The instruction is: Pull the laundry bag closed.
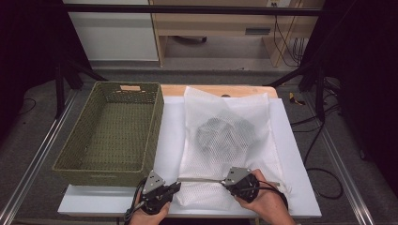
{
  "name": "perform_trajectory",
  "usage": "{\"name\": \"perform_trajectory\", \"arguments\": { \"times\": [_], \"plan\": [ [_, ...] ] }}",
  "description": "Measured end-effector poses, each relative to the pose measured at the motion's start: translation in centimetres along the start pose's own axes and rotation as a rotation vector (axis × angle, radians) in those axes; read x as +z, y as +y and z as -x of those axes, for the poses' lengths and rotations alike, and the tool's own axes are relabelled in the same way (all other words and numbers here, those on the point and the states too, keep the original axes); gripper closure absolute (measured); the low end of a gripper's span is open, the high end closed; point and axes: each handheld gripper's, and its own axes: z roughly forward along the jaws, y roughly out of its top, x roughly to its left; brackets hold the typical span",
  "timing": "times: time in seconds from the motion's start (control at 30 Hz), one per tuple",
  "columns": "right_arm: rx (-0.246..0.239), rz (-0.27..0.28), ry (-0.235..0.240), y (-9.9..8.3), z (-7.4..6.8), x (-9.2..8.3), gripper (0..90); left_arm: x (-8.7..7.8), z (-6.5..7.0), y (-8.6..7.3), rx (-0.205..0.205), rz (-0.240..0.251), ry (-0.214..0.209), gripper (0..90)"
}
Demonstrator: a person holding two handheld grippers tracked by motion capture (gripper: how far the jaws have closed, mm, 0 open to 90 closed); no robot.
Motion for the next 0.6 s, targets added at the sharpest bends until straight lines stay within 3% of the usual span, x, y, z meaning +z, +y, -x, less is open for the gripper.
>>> {"name": "perform_trajectory", "arguments": {
  "times": [0.6],
  "plan": [
    [0.045,-0.004,-0.025,-2.3,1.1,-1.5,81.9,0.0,0.0,-0.1,-0.003,-0.002,-0.001,88.8]
  ]
}}
